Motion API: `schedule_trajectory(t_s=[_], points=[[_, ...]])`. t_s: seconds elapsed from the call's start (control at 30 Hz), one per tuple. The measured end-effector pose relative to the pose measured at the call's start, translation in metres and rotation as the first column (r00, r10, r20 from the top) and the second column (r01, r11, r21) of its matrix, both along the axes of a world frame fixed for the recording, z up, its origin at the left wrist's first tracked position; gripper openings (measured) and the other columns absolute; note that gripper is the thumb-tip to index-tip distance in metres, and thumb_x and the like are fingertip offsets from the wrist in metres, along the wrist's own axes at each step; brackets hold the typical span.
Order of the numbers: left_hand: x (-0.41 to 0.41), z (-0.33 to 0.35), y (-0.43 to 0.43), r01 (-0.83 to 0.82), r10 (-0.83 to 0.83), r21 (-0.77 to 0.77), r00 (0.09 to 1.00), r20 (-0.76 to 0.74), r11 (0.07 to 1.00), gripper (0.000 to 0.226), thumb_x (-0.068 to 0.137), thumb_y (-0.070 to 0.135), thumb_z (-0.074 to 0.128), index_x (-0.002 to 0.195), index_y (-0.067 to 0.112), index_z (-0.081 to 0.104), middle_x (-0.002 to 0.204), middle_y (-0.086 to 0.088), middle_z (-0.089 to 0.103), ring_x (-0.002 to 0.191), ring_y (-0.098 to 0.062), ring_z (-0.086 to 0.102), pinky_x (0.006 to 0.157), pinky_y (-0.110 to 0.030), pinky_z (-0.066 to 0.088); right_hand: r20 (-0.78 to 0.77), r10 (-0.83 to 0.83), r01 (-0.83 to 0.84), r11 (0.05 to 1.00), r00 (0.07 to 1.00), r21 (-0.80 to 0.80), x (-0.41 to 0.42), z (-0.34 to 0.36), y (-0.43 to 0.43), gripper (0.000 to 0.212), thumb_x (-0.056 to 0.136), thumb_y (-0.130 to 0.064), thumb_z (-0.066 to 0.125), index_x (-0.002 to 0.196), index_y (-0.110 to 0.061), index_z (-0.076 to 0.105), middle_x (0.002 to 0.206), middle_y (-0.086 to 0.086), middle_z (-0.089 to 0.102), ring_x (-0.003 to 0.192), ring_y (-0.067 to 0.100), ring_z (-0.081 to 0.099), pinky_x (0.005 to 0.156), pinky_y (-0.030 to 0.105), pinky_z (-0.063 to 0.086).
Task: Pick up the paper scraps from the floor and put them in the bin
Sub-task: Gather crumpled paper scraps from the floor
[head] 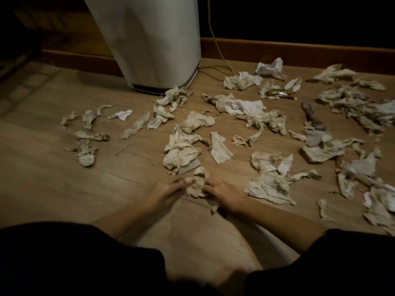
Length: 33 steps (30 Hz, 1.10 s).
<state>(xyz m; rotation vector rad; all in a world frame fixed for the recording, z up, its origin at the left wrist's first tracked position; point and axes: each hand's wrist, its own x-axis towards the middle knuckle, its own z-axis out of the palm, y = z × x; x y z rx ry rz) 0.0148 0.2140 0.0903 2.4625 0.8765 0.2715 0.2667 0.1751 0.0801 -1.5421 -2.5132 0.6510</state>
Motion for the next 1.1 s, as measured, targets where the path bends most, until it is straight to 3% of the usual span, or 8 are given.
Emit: schedule_trajectory(t_s=[0.03,0.13,0.23,0.43,0.6,0.83,0.97,1.1], points=[[0.021,0.016,0.022,0.044,-0.033,0.068,0.988,-0.149,0.997,0.037,0.087,0.023,0.052,0.124,0.018,0.052,0.13,-0.012,0.054,0.113,-0.025,0.056,0.088,-0.022,0.043,-0.034,-0.038,0.037,0.999,0.999,-0.007,0.004,0.0,-0.001,0.019,0.091,-0.011,0.051,0.107,-0.006,0.058,0.113,0.014,0.054,0.099,0.027,0.052,0.079,0.032,0.04],[0.049,0.029,0.074,-0.209,0.223,0.107,0.966,-0.135,0.972,0.072,0.079,-0.001,0.062,0.142,0.016,0.03,0.152,-0.019,0.023,0.138,-0.033,0.03,0.102,-0.036,0.038,-0.036,-0.212,0.211,0.977,0.977,-0.036,0.031,0.006,0.004,0.013,0.081,0.0,0.055,0.089,-0.005,0.064,0.097,0.015,0.061,0.087,0.03,0.058,0.073,0.04,0.049],[0.067,0.011,0.079,-0.085,0.089,0.026,0.955,-0.283,0.996,0.085,0.079,-0.004,0.062,0.146,0.02,0.017,0.157,-0.017,0.001,0.143,-0.033,0.017,0.105,-0.037,0.035,-0.155,-0.392,0.405,0.912,0.907,0.062,0.063,0.02,0.009,0.021,0.07,0.009,0.055,0.081,-0.003,0.068,0.086,0.019,0.067,0.083,0.033,0.06,0.07,0.038,0.048],[0.097,-0.014,0.107,-0.197,0.189,0.036,0.852,-0.489,0.98,0.055,0.081,0.0,0.055,0.133,0.015,0.044,0.132,-0.024,0.042,0.116,-0.04,0.047,0.098,-0.039,0.044,-0.165,-0.723,0.741,0.655,0.671,0.147,0.132,0.019,-0.018,0.021,0.077,0.004,0.054,0.09,-0.006,0.068,0.098,0.015,0.065,0.097,0.033,0.054,0.079,0.033,0.041],[0.132,-0.01,0.09,-0.15,0.148,0.024,0.92,-0.363,0.988,0.022,0.075,-0.004,0.055,0.096,-0.001,0.062,0.102,-0.024,0.062,0.097,-0.035,0.058,0.075,-0.034,0.042,0.114,-0.69,0.699,0.712,0.715,-0.072,0.118,-0.003,-0.055,0.054,0.081,-0.038,0.062,0.127,-0.015,0.046,0.133,0.007,0.043,0.117,0.028,0.04,0.097,0.04,0.04],[0.184,0.018,0.059,-0.048,0.046,0.046,0.998,0.042,0.998,0.027,0.083,0.025,0.052,0.108,0.017,0.062,0.107,-0.005,0.059,0.095,-0.012,0.043,0.077,-0.018,0.031,-0.064,-0.746,0.747,0.665,0.663,-0.013,0.126,0.004,-0.045,0.011,0.077,0.008,0.051,0.079,0.001,0.059,0.089,0.018,0.061,0.086,0.033,0.057,0.07,0.038,0.046],[0.206,0.033,0.085,0.082,-0.038,0.291,0.988,-0.151,0.953,0.035,0.084,0.029,0.053,0.119,0.026,0.055,0.123,-0.001,0.06,0.12,-0.026,0.039,0.093,-0.045,0.029,-0.228,-0.83,0.848,0.529,0.509,-0.035,0.123,0.025,-0.035,0.012,0.076,0.005,0.055,0.08,-0.006,0.056,0.087,0.012,0.061,0.084,0.027,0.056,0.066,0.035,0.044],[0.209,0.014,0.114,0.144,-0.062,0.212,0.935,-0.35,0.967,0.047,0.084,0.023,0.06,0.128,0.031,0.046,0.138,-0.003,0.048,0.134,-0.032,0.025,0.105,-0.056,0.027,-0.067,-0.792,0.788,0.611,0.607,-0.078,0.095,0.027,-0.042,0.046,0.081,-0.014,0.058,0.121,-0.028,0.042,0.124,0.006,0.05,0.114,0.027,0.039,0.087,0.046,0.042]])
